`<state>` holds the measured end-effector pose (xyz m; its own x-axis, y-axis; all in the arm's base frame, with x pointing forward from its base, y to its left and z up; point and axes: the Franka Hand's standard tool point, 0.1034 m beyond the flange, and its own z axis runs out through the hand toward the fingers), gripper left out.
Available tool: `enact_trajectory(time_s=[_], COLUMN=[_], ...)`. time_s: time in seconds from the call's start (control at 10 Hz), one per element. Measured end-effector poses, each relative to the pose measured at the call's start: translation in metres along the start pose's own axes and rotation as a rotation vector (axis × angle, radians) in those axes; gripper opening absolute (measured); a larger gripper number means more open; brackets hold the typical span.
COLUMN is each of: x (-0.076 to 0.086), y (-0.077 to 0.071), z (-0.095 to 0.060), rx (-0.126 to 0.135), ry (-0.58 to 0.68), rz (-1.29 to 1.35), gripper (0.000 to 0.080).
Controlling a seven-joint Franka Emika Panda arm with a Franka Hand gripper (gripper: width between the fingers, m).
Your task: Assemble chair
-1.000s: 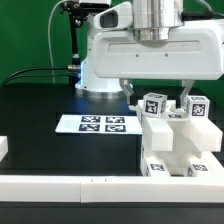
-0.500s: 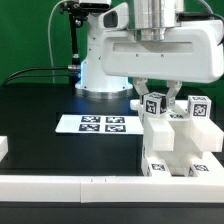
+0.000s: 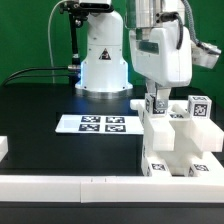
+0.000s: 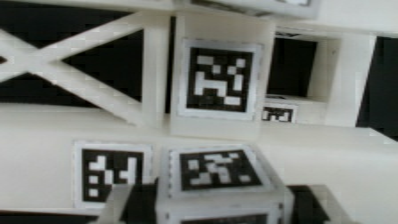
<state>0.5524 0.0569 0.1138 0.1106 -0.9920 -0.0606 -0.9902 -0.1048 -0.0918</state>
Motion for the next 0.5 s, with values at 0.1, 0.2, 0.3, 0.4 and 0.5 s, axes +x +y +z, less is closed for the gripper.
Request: enact_trajectory(time_s=[0.1, 0.2, 0.3, 0.4, 0.5], x=[0.0003, 0.0005, 0.0009, 0.0049, 0.0058], y=[0.0001, 0.0002, 0.0001, 0.0007, 0.0008], z=[0.0002, 0.0004, 0.0004, 0.0010, 0.0012], rx=[0.000, -0.001, 0.000, 0.005, 0.004], ry=[0.000, 0.000, 0.000, 0.002, 0.003], rz=[-0.008, -0.046, -0.064, -0.299, -0.478], gripper=[0.0281, 0.0281, 0.0281, 0.0281, 0.0519])
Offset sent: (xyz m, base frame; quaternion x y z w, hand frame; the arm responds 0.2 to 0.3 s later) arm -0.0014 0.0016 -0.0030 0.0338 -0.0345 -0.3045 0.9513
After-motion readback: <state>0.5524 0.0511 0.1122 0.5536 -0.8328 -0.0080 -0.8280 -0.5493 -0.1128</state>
